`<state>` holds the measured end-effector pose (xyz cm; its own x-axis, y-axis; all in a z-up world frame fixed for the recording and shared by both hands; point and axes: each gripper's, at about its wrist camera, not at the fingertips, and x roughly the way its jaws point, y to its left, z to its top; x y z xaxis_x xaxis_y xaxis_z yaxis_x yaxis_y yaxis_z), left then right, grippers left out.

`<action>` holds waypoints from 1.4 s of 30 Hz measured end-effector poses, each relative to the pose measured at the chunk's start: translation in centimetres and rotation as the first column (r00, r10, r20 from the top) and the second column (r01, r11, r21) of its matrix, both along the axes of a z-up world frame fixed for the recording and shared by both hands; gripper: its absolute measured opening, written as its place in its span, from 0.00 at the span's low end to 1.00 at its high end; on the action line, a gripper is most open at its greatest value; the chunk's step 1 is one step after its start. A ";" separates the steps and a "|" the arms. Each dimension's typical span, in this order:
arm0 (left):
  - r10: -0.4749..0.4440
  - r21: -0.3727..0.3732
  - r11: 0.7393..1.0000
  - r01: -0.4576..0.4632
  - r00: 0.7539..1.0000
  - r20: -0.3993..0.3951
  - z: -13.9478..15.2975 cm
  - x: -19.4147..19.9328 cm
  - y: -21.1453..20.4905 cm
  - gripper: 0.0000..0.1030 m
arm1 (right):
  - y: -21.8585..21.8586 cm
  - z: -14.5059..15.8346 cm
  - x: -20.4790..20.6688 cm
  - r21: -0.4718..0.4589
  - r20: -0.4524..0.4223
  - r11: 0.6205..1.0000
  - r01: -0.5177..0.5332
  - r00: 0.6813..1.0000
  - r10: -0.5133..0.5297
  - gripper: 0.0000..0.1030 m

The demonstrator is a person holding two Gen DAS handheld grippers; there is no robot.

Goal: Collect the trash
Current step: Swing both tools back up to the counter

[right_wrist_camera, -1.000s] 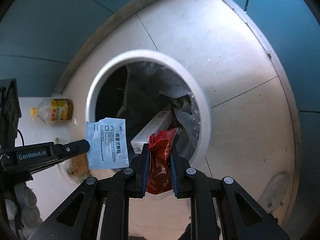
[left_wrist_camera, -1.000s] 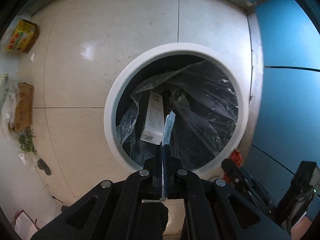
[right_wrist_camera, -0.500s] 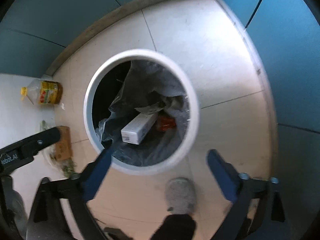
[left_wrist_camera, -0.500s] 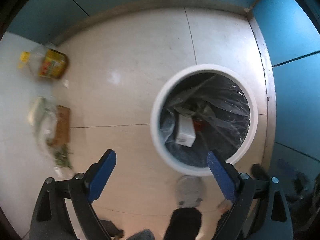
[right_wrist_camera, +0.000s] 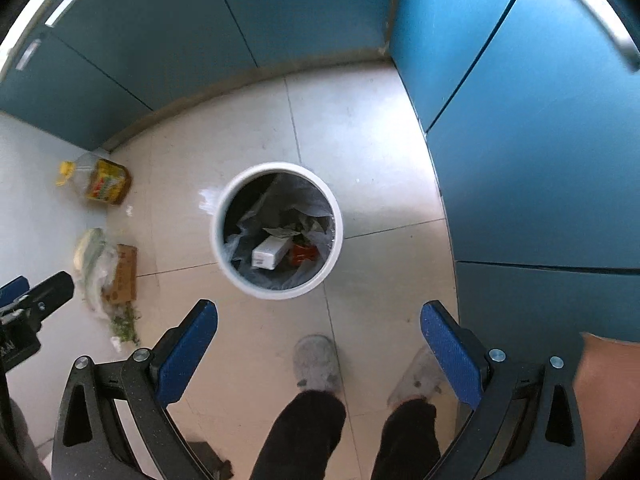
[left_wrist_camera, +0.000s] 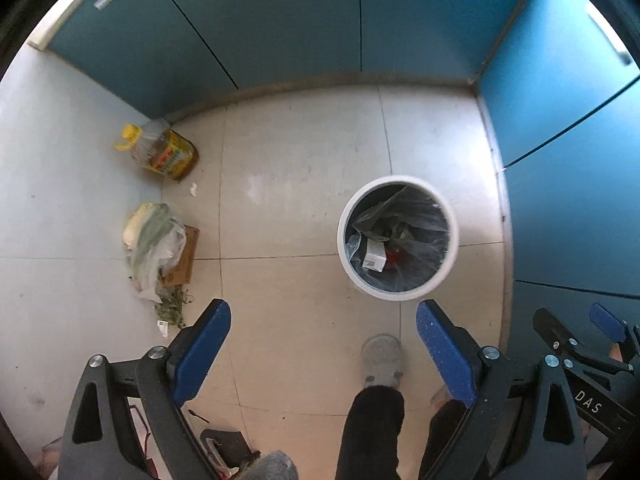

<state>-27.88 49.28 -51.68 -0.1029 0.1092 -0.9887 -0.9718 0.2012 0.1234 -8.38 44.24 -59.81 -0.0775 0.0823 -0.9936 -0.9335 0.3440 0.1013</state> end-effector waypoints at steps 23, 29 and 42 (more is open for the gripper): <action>0.008 0.190 0.982 -0.021 0.997 0.070 25.2 2.5 -12.3 0.92 | -12.1 32.2 2.9 0.260 -0.063 0.965 -0.005 0.998 0.022 0.99; -0.045 0.281 0.959 0.014 0.994 0.102 28.9 7.7 -12.3 1.00 | -15.5 36.1 10.1 0.332 -0.151 0.933 0.136 0.985 -0.089 0.99; -0.440 0.106 0.897 0.429 0.846 0.302 25.9 39.9 -18.3 1.00 | -34.6 34.5 38.1 0.290 -0.112 0.696 0.656 0.746 -0.656 1.00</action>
<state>12.00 30.93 -25.74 0.2732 0.1036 -0.9564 -0.7745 0.6133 -0.1548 29.74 9.64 -25.28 0.1075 0.3967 -0.9116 -0.4822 0.8227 0.3011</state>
